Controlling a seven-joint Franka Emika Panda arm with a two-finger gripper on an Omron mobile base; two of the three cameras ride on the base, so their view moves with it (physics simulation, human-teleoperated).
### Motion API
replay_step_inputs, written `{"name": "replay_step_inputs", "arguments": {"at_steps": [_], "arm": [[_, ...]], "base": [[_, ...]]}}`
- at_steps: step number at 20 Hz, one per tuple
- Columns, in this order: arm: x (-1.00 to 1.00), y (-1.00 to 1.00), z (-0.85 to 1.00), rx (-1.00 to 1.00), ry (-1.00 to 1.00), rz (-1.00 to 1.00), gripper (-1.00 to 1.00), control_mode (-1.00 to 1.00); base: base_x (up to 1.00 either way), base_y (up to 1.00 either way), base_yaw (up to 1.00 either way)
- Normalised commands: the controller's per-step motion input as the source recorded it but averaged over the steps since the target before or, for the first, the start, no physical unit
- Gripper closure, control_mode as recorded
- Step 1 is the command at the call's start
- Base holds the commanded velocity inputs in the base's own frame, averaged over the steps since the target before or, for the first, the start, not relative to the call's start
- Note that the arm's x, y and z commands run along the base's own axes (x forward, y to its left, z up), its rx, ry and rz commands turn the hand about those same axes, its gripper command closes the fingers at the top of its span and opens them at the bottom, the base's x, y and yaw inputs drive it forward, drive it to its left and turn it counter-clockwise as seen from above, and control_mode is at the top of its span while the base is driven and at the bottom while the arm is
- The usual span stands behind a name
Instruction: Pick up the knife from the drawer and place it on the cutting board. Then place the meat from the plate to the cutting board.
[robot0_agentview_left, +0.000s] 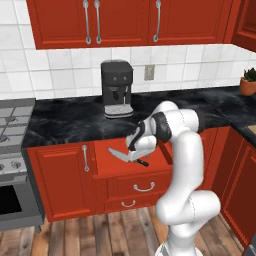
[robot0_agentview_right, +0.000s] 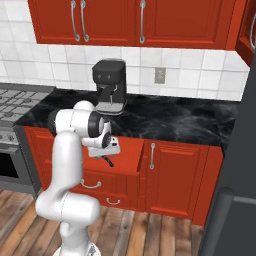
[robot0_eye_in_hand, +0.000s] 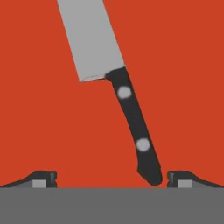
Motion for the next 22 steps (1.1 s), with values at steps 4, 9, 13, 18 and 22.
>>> {"name": "replay_step_inputs", "arguments": {"at_steps": [4, 9, 13, 18, 22], "arm": [[0.37, 0.00, -0.35, 0.00, -0.07, 0.00, -1.00, -1.00], [0.48, 0.00, -0.32, 0.00, -0.05, 0.00, -1.00, -1.00], [0.41, 0.00, -0.36, 0.00, -0.01, 0.00, -1.00, -1.00], [0.19, 0.00, -0.42, 0.00, 0.00, 0.00, 1.00, -1.00], [-0.01, 0.00, -0.78, 0.00, 0.00, 0.00, 1.00, -1.00]], "base": [[0.00, 0.00, 0.00], [0.00, 0.00, 0.00], [0.00, 0.00, 0.00], [0.00, 0.00, 0.00], [0.00, 0.00, 0.00]]}}
